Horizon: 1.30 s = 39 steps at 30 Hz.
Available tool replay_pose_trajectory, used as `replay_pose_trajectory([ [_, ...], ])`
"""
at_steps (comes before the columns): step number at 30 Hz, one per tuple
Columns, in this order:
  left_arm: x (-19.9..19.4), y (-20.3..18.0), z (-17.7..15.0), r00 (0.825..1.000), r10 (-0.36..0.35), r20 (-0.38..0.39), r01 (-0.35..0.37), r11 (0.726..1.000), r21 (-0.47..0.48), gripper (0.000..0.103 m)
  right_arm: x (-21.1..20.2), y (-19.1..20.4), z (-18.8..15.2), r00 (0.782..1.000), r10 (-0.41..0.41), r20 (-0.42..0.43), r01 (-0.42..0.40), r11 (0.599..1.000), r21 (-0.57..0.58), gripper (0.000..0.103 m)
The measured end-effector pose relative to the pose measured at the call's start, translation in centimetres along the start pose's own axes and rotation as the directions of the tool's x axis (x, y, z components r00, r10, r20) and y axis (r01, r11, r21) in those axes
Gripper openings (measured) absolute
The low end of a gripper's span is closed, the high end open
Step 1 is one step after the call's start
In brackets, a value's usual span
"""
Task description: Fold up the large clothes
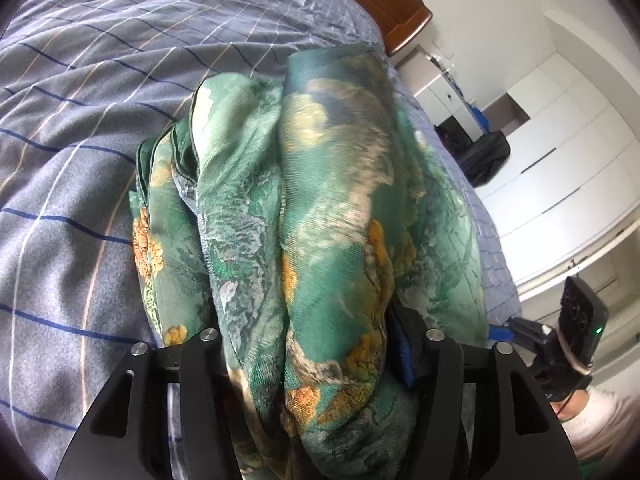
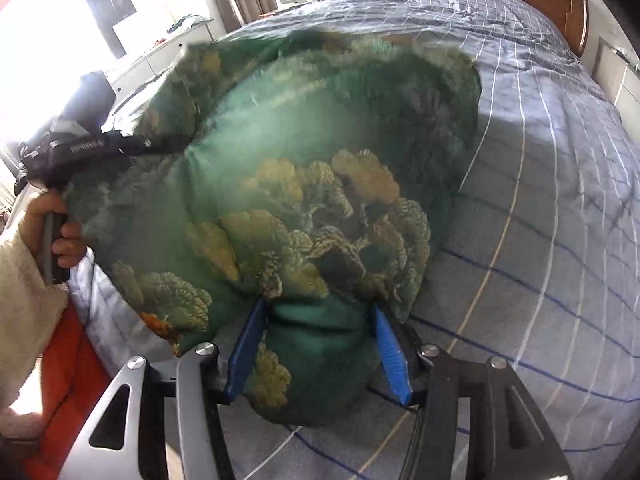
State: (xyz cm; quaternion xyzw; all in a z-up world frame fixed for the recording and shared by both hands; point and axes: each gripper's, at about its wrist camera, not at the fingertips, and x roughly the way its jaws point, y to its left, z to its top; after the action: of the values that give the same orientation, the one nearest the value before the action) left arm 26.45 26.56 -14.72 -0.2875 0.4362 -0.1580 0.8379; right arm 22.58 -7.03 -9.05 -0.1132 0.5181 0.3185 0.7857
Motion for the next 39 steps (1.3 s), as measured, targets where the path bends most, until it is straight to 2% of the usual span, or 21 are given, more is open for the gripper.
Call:
replay_pose_trajectory([
  [1,-0.4,-0.3,0.1,1.000,0.001,0.004,-0.001,1.000,0.000,0.067,-0.8,0.2,0.4,1.000,-0.010,0.008,0.010,1.000,-0.004,0.056],
  [4,-2.0,-1.2,0.4,1.000,0.016,0.016,-0.015,1.000,-0.004,0.074,-4.6,2.4,2.3,0.988,-0.070,0.137,0.081,0.994,-0.078,0.056],
  [6,-3.9,-1.6,0.6,1.000,0.015,0.022,-0.014,1.000,-0.015,0.074,-5.9,4.9,4.0,0.979,0.001,0.202,0.029,0.989,-0.148,0.056],
  [8,-6.2,-1.2,0.7,0.998,0.010,0.065,-0.008,1.000,-0.028,0.078,-5.5,6.8,5.1,0.979,0.051,0.196,-0.009,0.978,-0.210,0.056],
  [10,-8.4,0.2,0.5,0.993,0.014,0.120,-0.007,0.998,-0.056,0.093,-3.9,9.2,5.9,0.978,0.100,0.181,-0.044,0.956,-0.290,0.056],
  [12,-9.7,2.1,0.1,0.989,0.018,0.149,-0.004,0.996,-0.094,0.095,-1.0,11.2,6.2,0.984,0.125,0.130,-0.072,0.933,-0.353,0.056],
  [15,-8.9,5.3,-0.7,0.993,-0.029,0.112,0.048,0.984,-0.170,0.095,2.4,13.0,5.8,0.990,0.118,0.073,-0.082,0.921,-0.381,0.058],
  [18,-5.7,7.2,-1.1,0.986,-0.157,0.053,0.165,0.958,-0.234,0.095,3.6,14.2,5.4,0.995,0.074,0.074,-0.038,0.912,-0.408,0.058],
  [19,-4.9,7.4,-1.0,0.983,-0.181,0.036,0.184,0.952,-0.244,0.095,3.7,14.6,5.3,0.995,0.060,0.076,-0.024,0.911,-0.411,0.058],
  [23,-2.7,7.4,0.1,0.979,-0.204,0.018,0.202,0.945,-0.256,0.098,3.6,15.2,5.4,0.996,0.030,0.078,0.005,0.908,-0.419,0.058],
  [25,-1.7,7.1,0.9,0.981,-0.196,0.002,0.189,0.944,-0.271,0.100,3.5,15.6,5.0,0.996,0.010,0.086,0.028,0.902,-0.430,0.058],
  [27,-0.7,6.0,1.5,0.984,-0.178,-0.029,0.165,0.954,-0.248,0.101,3.7,16.0,4.8,0.995,-0.016,0.099,0.059,0.891,-0.449,0.058],
  [30,0.8,3.6,2.4,0.993,-0.072,-0.095,0.058,0.987,-0.148,0.103,3.8,17.5,3.8,0.991,-0.048,0.125,0.102,0.877,-0.469,0.058],
  [31,1.9,3.0,2.8,0.992,-0.043,-0.122,0.027,0.991,-0.130,0.103,3.7,17.5,3.6,0.990,-0.052,0.133,0.109,0.876,-0.470,0.058],
  [34,4.4,2.8,3.7,0.983,-0.012,-0.184,-0.015,0.989,-0.145,0.103,3.5,17.7,3.2,0.987,-0.061,0.147,0.124,0.876,-0.467,0.057],
  [39,6.3,3.2,5.0,0.971,-0.008,-0.240,-0.029,0.989,-0.148,0.103,3.3,17.4,3.1,0.986,-0.057,0.157,0.121,0.893,-0.434,0.057],
])
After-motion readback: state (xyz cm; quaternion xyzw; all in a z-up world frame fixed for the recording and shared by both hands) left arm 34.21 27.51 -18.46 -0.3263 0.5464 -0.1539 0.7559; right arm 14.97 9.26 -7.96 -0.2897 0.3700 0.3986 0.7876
